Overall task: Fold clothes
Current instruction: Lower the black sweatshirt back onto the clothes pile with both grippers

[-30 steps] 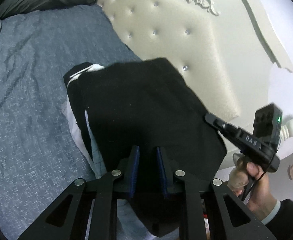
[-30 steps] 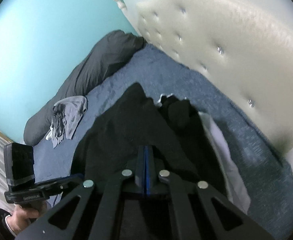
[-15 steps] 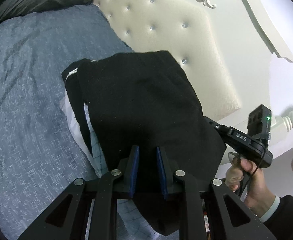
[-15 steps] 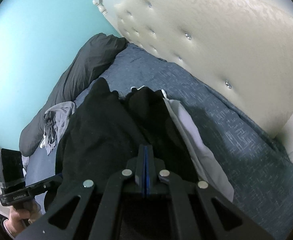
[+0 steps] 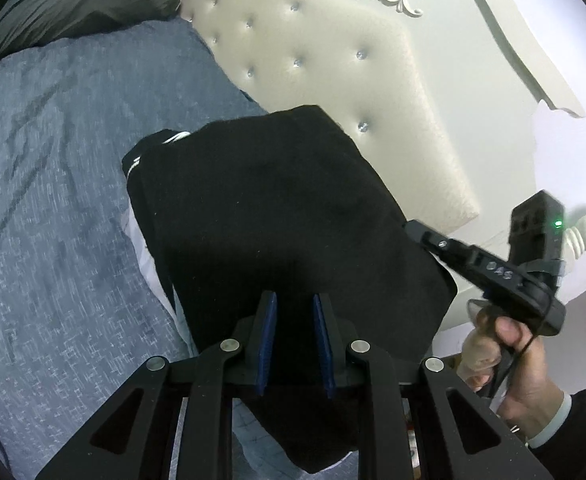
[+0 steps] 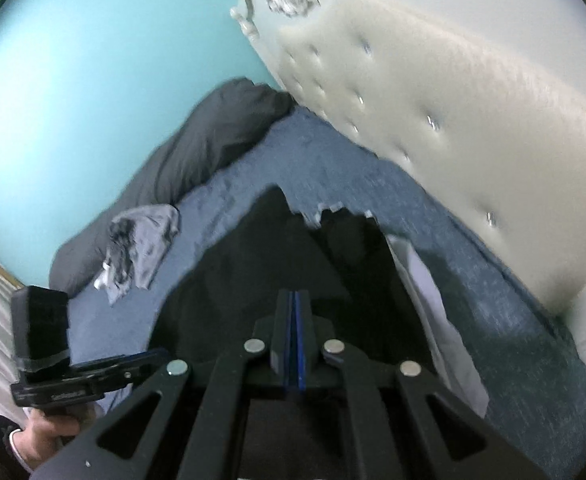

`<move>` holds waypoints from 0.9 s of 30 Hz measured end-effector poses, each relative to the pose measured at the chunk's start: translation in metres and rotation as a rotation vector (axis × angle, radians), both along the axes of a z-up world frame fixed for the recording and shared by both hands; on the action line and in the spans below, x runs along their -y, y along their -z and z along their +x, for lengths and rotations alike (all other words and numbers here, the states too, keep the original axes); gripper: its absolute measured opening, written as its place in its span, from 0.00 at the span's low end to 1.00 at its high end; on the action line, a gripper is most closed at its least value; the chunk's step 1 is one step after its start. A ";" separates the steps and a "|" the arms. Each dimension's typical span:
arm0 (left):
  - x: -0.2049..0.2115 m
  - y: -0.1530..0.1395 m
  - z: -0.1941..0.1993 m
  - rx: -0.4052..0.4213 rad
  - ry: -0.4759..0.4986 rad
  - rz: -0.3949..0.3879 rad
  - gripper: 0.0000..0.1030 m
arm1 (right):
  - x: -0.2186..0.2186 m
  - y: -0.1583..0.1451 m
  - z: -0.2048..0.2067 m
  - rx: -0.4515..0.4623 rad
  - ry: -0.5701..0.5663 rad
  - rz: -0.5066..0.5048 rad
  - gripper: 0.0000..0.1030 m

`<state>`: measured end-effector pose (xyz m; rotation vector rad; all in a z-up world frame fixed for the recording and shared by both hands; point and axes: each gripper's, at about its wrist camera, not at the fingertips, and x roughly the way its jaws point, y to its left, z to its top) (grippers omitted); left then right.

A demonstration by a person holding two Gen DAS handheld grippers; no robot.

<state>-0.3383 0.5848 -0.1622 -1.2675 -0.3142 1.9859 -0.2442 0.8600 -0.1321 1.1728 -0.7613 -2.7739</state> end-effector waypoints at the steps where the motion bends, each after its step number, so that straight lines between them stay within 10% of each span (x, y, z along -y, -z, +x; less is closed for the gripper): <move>1: 0.000 0.003 0.001 0.001 -0.001 0.004 0.20 | -0.002 0.006 0.000 0.005 0.014 -0.005 0.01; 13: 0.002 0.011 0.000 -0.013 -0.007 0.009 0.21 | -0.011 0.032 0.007 -0.002 0.084 -0.027 0.00; 27: 0.023 -0.028 0.000 -0.074 -0.023 -0.022 0.28 | 0.010 -0.027 0.010 -0.055 0.068 0.031 0.00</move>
